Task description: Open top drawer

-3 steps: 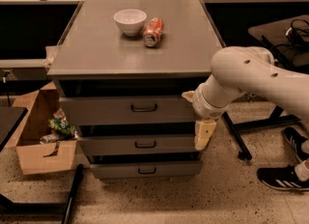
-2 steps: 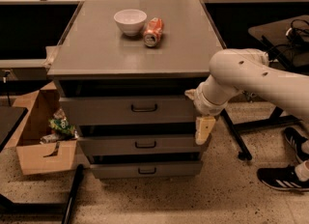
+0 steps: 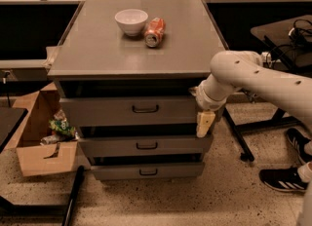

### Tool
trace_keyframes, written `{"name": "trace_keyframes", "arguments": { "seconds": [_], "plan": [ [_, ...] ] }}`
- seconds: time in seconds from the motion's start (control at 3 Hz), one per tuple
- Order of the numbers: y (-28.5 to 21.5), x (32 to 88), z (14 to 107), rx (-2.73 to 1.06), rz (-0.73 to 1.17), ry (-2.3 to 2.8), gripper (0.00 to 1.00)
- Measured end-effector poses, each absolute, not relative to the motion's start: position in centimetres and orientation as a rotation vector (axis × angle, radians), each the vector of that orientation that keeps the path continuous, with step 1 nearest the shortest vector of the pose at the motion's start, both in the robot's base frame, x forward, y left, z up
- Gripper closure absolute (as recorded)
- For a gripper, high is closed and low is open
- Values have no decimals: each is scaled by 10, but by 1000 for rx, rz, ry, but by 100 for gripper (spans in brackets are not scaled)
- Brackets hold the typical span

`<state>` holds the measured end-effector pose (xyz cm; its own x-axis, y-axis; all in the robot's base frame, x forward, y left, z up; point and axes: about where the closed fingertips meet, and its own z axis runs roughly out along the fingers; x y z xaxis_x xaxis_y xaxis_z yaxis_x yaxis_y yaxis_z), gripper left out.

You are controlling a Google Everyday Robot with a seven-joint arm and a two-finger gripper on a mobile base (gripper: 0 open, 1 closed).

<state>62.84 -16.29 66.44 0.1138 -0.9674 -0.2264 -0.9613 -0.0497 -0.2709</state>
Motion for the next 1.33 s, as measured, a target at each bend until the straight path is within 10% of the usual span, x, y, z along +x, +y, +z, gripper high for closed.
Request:
{"name": "trace_keyframes", "arguments": {
  "seconds": [1.33],
  "plan": [
    [-141,612,684,-2093,-10,1783,96]
  ]
}}
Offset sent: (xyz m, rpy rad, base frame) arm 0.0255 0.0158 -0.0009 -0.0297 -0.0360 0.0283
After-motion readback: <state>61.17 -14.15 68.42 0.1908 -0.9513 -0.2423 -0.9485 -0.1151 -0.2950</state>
